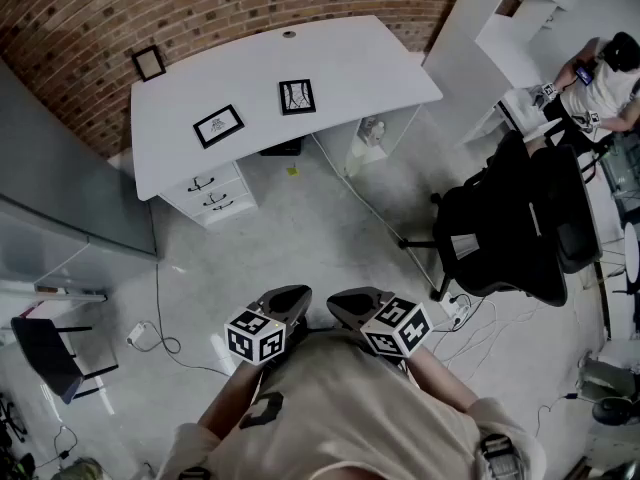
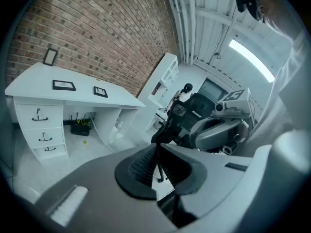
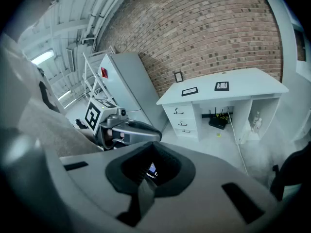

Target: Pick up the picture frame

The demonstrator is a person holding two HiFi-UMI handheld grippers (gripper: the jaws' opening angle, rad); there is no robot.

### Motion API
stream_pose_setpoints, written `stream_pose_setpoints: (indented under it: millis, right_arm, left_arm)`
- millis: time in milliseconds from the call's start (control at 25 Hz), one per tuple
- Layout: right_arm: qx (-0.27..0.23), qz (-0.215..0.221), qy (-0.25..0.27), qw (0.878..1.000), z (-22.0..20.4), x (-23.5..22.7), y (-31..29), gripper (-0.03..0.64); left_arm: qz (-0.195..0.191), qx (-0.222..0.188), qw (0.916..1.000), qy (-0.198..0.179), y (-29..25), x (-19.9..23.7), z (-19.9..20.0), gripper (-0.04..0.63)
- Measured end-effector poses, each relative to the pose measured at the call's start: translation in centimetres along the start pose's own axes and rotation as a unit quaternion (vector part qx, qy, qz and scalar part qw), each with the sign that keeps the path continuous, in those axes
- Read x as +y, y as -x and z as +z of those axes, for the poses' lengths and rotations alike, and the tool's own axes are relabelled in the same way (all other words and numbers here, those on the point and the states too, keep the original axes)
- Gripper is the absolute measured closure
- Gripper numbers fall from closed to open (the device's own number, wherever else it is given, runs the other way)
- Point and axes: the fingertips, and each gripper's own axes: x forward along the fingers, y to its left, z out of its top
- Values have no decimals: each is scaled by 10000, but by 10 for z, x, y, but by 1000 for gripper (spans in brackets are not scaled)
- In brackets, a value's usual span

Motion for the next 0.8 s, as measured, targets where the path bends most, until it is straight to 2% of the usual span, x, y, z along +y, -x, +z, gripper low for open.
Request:
stream_pose_setpoints:
  millis: [160, 360, 560, 800]
  right_arm:
    - [-127, -98, -131, 9998, -16, -15, 28, 612]
    - [-261, -34, -15, 9997, -17, -35, 51, 612]
    - [-344, 246, 111, 9990, -12, -57, 67, 612]
    - [-259, 515, -154, 9982, -12, -96, 82, 611]
  left_arm:
    - [-72, -5, 9999, -74, -22, -24, 2, 577]
    - [-35, -5, 9988, -497, -51, -51, 11, 577]
    - [416, -84, 9968, -672, -67, -60, 21, 577]
    - [989, -122, 9916, -822, -89, -67, 34, 577]
